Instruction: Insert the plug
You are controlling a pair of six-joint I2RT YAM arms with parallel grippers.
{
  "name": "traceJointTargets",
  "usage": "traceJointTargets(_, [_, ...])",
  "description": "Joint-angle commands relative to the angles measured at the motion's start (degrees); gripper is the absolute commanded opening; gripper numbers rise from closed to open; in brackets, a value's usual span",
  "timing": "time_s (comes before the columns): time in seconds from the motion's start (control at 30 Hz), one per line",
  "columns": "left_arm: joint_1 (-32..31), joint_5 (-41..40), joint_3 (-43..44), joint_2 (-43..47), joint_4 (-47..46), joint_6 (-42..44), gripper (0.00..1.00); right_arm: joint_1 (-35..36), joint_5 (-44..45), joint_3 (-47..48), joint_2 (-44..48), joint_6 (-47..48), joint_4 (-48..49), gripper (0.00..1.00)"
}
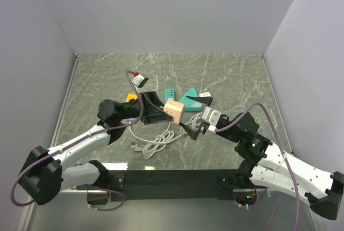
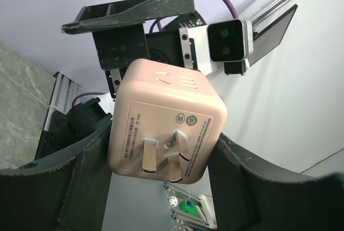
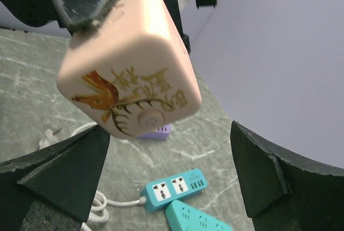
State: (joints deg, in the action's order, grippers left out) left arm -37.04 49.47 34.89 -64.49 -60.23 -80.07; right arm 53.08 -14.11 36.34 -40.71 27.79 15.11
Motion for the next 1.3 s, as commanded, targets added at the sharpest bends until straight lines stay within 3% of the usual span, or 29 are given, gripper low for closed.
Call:
traceJointTargets(0.0, [-0.8, -1.0, 0.6, 1.7, -1.9, 0.0, 0.0, 2.9, 3.3, 2.2, 1.1, 3.2, 4.7, 0.98])
traceJointTargets(0.63, [-1.8, -1.0, -1.3, 0.0, -7.9, -2.6, 0.0, 11.4, 6.9, 4.6, 0.0, 8.6, 4.9, 0.92])
traceJointTargets(0.73, [-1.8, -0.8, -1.5, 0.2, -8.9, -3.2, 0.0, 11.9, 7.3, 5.6, -0.9, 8.7, 4.1, 0.85])
traceJointTargets(0.83, [-1.9, -0.6, -1.7, 0.4, -9.4, -3.2, 0.0, 12.2, 7.3, 6.3, -1.6, 8.5, 2.8, 0.6])
traceJointTargets(0.93, [-1.8, -0.3, -1.8, 0.6, -10.3, -3.2, 0.0, 12.3, 7.1, 6.8, -1.9, 8.2, 2.0, 0.47])
traceJointTargets(0.97, [-1.9, -0.4, -1.7, 0.5, -9.2, -2.6, 0.03, 12.3, 7.1, 7.0, -1.9, 8.1, 1.6, 0.36])
traceJointTargets(1.0, [-1.9, -0.5, -1.5, 0.5, -8.3, -1.8, 0.09, 12.4, 7.2, 7.1, -1.8, 8.1, 1.5, 0.32])
traceJointTargets(1.03, [-1.8, -1.0, -1.1, 0.4, -7.0, -1.1, 0.24, 12.3, 7.4, 7.3, -1.8, 8.0, 1.4, 0.21])
traceJointTargets(1.13, [-1.3, -3.1, -0.4, 0.9, -0.9, 3.8, 0.48, 12.3, 10.3, 8.6, -2.1, 7.5, 0.2, 0.0])
traceJointTargets(1.2, [-0.5, -5.7, 0.8, 1.9, 5.4, 8.6, 0.55, 12.2, 12.4, 9.2, -2.5, 7.6, -1.0, 0.0])
traceJointTargets(1.23, [-0.2, -6.4, 1.8, 2.4, 7.6, 10.3, 0.66, 12.2, 14.0, 10.1, -2.7, 7.4, -1.5, 0.0])
traceJointTargets(1.27, [0.1, -7.2, 2.2, 2.9, 9.8, 13.2, 0.71, 12.2, 14.0, 10.7, -2.9, 7.2, -2.9, 0.0])
